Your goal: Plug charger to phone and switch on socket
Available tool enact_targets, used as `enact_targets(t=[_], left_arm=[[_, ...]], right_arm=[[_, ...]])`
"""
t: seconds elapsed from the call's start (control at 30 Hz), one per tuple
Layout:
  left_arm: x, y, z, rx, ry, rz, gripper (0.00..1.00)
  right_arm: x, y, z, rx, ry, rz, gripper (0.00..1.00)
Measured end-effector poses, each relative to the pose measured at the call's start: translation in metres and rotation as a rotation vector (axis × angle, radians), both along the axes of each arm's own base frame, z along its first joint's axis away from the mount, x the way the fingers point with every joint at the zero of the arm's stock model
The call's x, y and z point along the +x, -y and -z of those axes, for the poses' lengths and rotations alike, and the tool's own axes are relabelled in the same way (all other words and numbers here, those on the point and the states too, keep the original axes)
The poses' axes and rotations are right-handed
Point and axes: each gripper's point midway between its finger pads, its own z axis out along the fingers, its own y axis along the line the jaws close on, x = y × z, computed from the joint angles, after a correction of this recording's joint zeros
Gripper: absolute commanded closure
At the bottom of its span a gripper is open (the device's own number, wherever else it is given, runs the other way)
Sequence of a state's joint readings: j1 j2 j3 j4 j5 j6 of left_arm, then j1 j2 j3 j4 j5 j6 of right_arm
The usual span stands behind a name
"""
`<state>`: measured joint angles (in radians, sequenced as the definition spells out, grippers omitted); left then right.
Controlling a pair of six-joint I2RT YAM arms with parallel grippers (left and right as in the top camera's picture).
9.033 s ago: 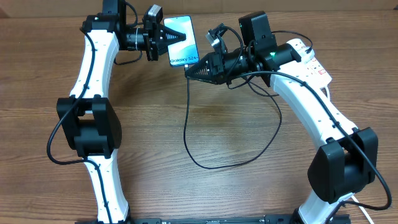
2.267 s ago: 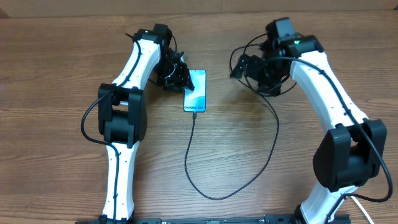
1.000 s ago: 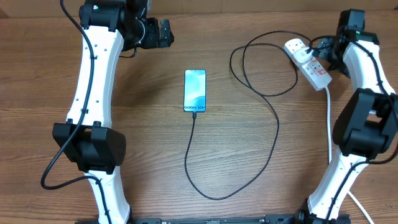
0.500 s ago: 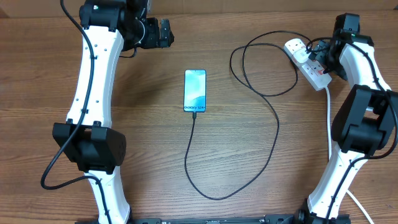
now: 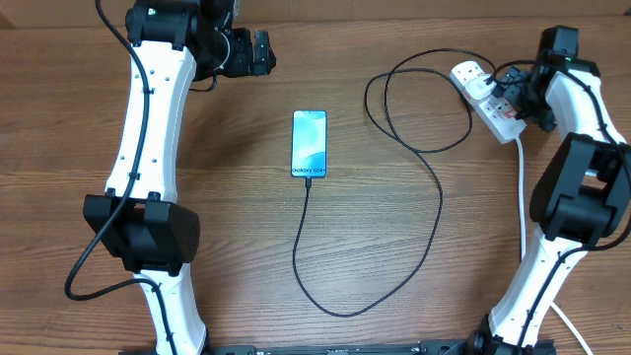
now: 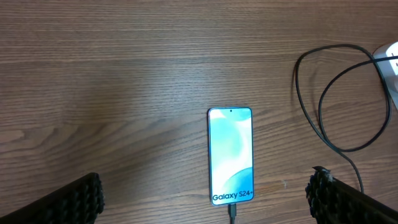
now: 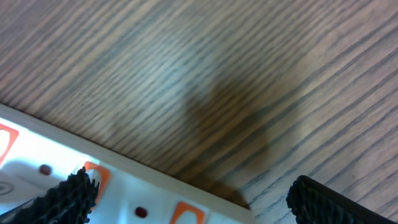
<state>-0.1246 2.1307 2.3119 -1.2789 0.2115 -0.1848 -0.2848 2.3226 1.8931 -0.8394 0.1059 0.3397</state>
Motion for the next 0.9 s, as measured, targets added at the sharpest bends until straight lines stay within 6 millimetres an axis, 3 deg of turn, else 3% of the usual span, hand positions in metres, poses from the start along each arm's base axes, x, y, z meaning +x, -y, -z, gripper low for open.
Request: enact_targets(t=[0.9], left_arm=[[0.0,0.0,0.0,0.0,0.0,0.0,0.0]], right_arm=[[0.006,-0.005,0.011,0.117,0.036,-0.009,0.0]])
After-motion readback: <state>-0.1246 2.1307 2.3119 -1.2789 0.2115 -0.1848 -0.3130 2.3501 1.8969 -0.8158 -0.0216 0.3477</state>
